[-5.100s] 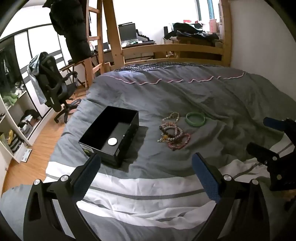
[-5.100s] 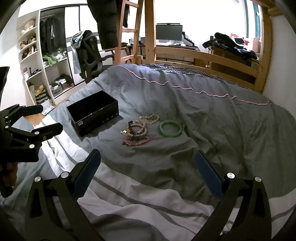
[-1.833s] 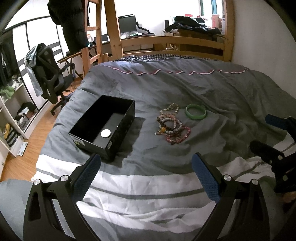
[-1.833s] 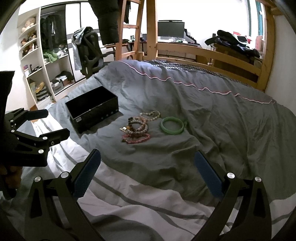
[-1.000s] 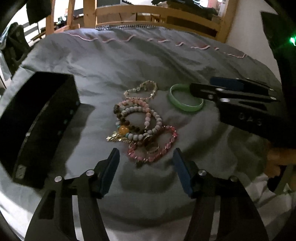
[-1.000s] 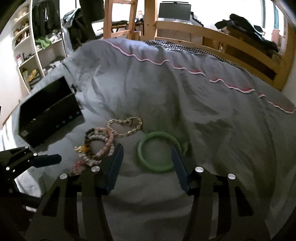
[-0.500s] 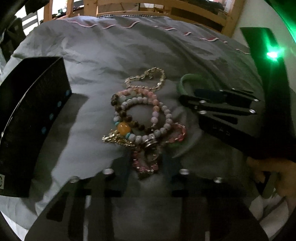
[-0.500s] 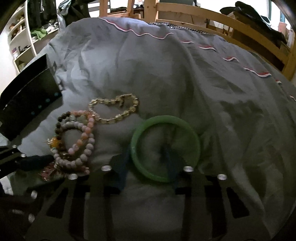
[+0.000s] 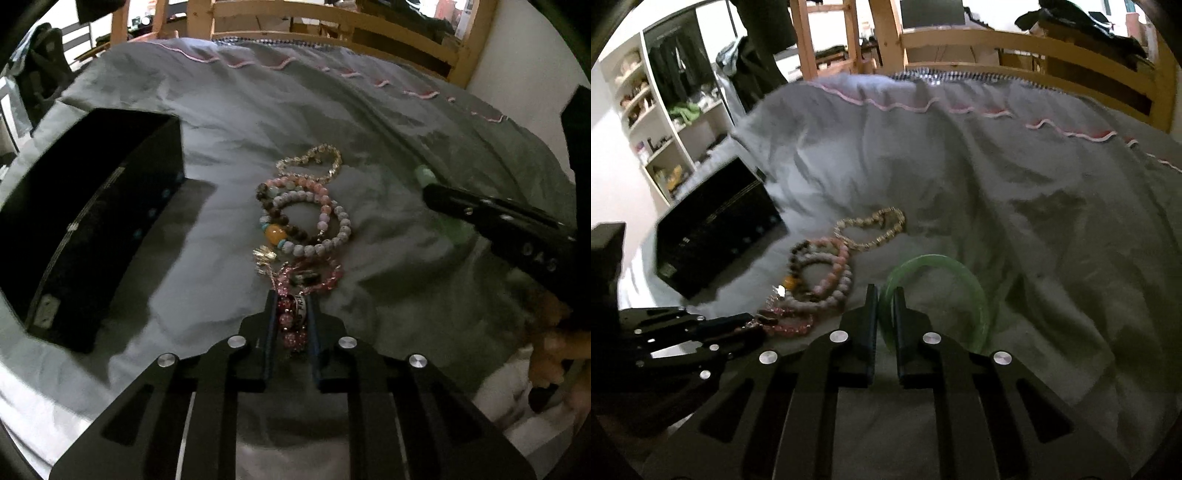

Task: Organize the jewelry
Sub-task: 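Carry the pink bracelet into the black box with the left tool while the right tool carries the bangle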

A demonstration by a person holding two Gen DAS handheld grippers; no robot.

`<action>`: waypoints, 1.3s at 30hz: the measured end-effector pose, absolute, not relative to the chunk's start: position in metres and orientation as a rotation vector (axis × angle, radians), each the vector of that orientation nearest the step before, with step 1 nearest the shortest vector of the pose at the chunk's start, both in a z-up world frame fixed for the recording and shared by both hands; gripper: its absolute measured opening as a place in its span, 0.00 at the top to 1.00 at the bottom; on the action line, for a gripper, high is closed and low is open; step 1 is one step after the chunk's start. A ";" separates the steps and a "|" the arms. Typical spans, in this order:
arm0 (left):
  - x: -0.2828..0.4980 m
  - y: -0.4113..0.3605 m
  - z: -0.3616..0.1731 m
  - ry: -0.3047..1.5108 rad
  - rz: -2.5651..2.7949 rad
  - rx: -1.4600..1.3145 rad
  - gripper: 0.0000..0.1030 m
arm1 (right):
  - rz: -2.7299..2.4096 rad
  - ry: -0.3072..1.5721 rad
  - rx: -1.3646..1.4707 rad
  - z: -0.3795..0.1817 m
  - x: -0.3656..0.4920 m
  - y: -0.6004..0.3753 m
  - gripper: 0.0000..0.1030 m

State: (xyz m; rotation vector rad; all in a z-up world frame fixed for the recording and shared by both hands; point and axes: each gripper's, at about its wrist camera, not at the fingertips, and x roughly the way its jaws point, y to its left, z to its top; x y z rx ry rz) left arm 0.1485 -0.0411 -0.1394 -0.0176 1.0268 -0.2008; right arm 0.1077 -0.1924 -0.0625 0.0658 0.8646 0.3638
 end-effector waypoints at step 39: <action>0.066 0.010 0.019 0.633 -0.074 0.000 0.86 | 0.470 0.679 0.186 0.029 0.050 -0.208 0.91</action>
